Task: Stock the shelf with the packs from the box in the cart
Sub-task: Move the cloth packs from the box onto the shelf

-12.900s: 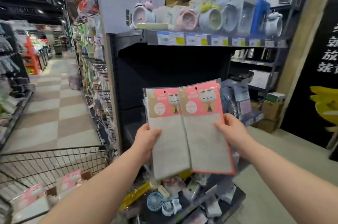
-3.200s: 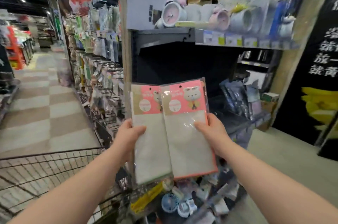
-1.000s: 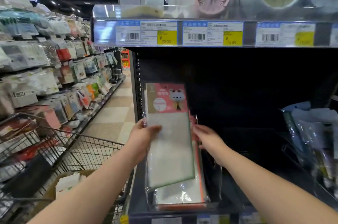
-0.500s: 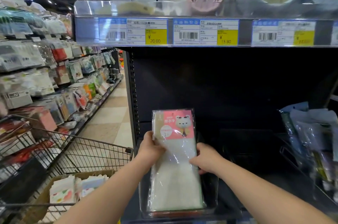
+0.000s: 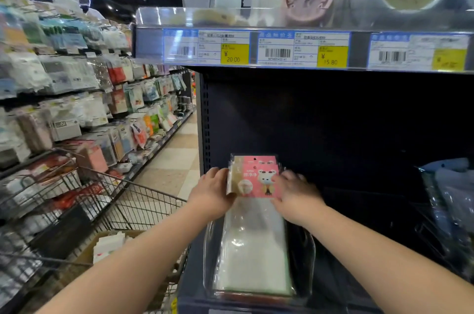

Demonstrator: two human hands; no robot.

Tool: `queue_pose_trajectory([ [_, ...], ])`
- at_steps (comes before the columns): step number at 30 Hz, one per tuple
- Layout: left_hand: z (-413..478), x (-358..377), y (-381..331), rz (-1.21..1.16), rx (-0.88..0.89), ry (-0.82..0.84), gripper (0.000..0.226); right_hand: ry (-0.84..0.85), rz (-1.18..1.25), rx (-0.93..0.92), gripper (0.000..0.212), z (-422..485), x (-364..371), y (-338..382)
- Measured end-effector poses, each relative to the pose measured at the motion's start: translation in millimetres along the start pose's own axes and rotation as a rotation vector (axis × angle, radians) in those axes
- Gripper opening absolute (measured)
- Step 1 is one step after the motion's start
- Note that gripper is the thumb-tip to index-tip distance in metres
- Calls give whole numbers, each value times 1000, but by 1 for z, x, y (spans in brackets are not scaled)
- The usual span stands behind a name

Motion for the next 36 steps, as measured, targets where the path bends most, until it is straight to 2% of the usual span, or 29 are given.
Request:
queue_pose_trajectory([
  [4, -14, -19, 10, 376, 15, 6, 75, 39, -77, -120, 55, 9, 3, 29],
  [11, -58, -42, 54, 565, -129, 21, 78, 103, -61, -300, 58, 4, 26, 94],
  [17, -113, -38, 122, 574, -348, 118, 78, 191, -44, -466, 58, -16, 60, 156],
  [23, -157, -28, 191, 554, -470, 205, 77, 237, -85, -538, 60, -21, 99, 204],
  [31, -181, -23, 292, 527, -486, 240, 76, 261, -140, -520, 53, -3, 155, 282],
  [36, -192, -29, 375, 508, -480, 260, 76, 314, -158, -475, 60, 13, 205, 341],
])
Point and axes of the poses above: each hand's wrist, its own z-axis towards the middle knuckle, its own x-axis out of the palm, y = z × x, the point moved 9 cm from there along z, towards the middle knuckle, and after that the axes turned 13 degrees about z, right-handed, at the moved point
